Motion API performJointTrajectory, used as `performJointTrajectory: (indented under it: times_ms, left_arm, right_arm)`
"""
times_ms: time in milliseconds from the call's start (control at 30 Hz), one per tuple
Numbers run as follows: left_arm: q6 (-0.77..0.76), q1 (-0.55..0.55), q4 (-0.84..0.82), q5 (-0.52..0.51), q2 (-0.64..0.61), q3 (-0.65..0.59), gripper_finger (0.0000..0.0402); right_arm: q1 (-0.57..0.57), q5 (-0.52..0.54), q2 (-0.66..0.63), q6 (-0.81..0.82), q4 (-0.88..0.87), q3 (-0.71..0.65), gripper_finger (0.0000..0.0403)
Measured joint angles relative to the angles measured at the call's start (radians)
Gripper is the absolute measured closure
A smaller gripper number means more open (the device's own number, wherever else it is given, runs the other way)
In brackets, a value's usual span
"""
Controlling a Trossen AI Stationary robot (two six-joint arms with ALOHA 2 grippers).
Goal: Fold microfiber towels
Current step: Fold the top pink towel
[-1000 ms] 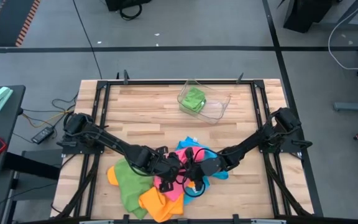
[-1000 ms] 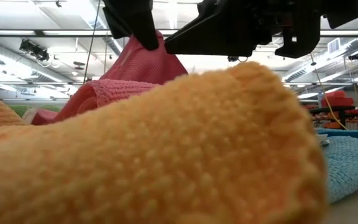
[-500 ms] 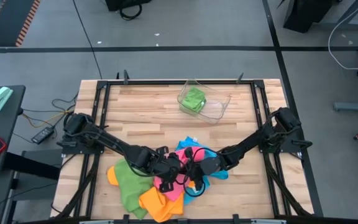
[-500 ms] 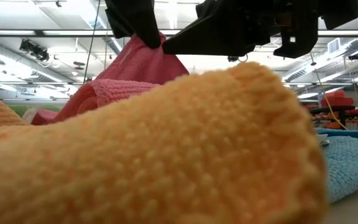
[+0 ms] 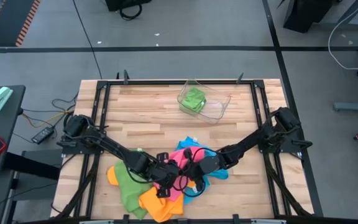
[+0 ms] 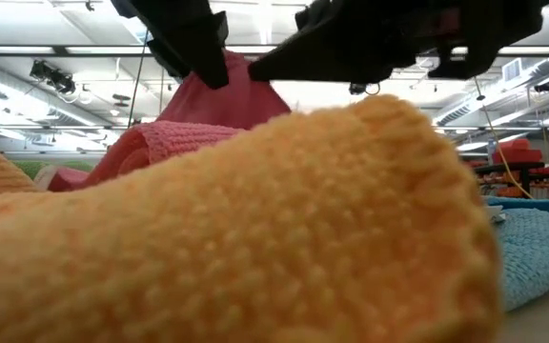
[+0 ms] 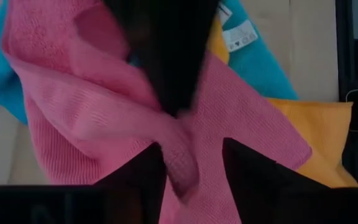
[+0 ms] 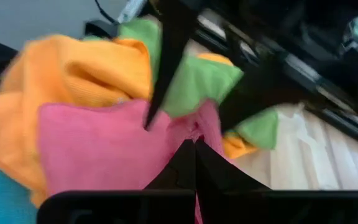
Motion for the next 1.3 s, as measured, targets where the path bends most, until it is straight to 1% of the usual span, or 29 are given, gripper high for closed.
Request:
performJointTrajectory:
  times_ms: [100, 200, 300, 400, 533, 700, 1300]
  left_arm:
    - [0.007, 0.001, 0.011, -0.001, 0.000, 0.000, 0.0226]
    - [0.008, 0.001, 0.011, -0.001, 0.000, 0.000, 0.0218]
    - [0.008, 0.000, 0.014, -0.001, 0.000, 0.000, 0.0214]
    - [0.011, -0.004, 0.014, -0.001, 0.000, 0.000, 0.0217]
    - [0.011, -0.009, 0.014, -0.002, 0.000, 0.000, 0.0231]
    - [0.010, -0.010, 0.010, -0.001, 0.000, 0.000, 0.0256]
    - [0.001, 0.001, -0.001, -0.002, 0.000, 0.000, 0.0389]
  right_arm:
    - [-0.002, -0.008, 0.000, 0.027, -0.003, 0.004, 0.0400]
    - [0.011, -0.004, -0.001, -0.016, -0.001, 0.030, 0.0400]
    - [0.019, 0.008, -0.001, -0.022, -0.035, 0.062, 0.0400]
    - [0.013, 0.020, -0.001, -0.060, -0.062, 0.075, 0.0400]
    - [-0.007, -0.008, -0.001, -0.018, -0.083, 0.074, 0.0400]
    - [-0.008, -0.002, -0.001, -0.001, -0.124, 0.074, 0.0400]
    - [-0.008, 0.004, -0.001, -0.003, -0.116, 0.074, 0.0400]
